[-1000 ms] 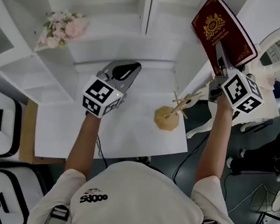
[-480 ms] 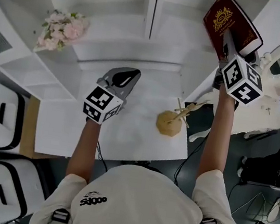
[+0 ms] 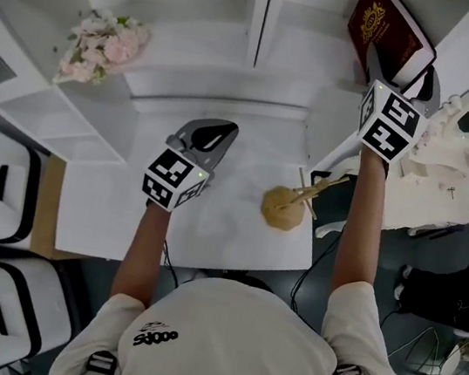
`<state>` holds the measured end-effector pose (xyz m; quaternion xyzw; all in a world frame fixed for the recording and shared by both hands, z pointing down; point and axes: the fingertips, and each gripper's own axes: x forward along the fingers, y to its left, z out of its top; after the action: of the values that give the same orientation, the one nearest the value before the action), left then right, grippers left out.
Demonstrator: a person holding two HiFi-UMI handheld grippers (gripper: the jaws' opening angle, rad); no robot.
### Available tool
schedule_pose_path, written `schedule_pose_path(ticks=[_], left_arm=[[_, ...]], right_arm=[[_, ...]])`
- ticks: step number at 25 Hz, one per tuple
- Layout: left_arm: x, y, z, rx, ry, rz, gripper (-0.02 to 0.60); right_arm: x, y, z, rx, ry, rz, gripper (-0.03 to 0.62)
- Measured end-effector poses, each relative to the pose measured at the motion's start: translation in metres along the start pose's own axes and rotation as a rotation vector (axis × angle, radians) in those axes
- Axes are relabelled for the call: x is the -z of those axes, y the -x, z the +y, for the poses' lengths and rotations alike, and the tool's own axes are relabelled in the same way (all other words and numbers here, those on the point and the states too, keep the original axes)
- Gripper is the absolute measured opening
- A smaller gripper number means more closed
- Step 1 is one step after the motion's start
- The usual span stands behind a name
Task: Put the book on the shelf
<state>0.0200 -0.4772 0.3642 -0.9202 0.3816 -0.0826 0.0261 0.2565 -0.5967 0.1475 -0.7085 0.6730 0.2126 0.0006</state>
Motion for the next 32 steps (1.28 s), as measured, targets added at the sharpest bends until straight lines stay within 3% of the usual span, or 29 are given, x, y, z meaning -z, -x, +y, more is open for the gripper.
schedule_pose_path(ticks=[8, 13, 18, 22, 26, 32], left_arm=[[0.013, 0.007, -0.005, 0.007, 0.023, 0.034, 0.017], [0.015, 0.016, -0.013, 0.019, 0.022, 0.039, 0.017], [0.015, 0.027, -0.023, 0.045, 0.013, 0.041, 0.017], [0.015, 0.036, -0.024, 0.054, 0.015, 0.034, 0.017], [0.018, 0.045, -0.031, 0.074, 0.017, 0.028, 0.017], [0.023, 0.057, -0.041, 0.105, 0.017, 0.027, 0.017]], right_arm=[[0.003, -0.001, 0.004, 0.017, 0.042, -0.011, 0.494], [0.011, 0.009, 0.014, -0.055, 0.004, 0.04, 0.494], [0.037, 0.025, 0.038, -0.134, 0.064, 0.154, 0.499], [0.038, 0.038, 0.048, -0.163, 0.106, 0.177, 0.499], [0.038, 0.055, 0.057, -0.208, 0.223, 0.211, 0.499], [0.045, 0.08, 0.066, -0.267, 0.507, 0.313, 0.497]])
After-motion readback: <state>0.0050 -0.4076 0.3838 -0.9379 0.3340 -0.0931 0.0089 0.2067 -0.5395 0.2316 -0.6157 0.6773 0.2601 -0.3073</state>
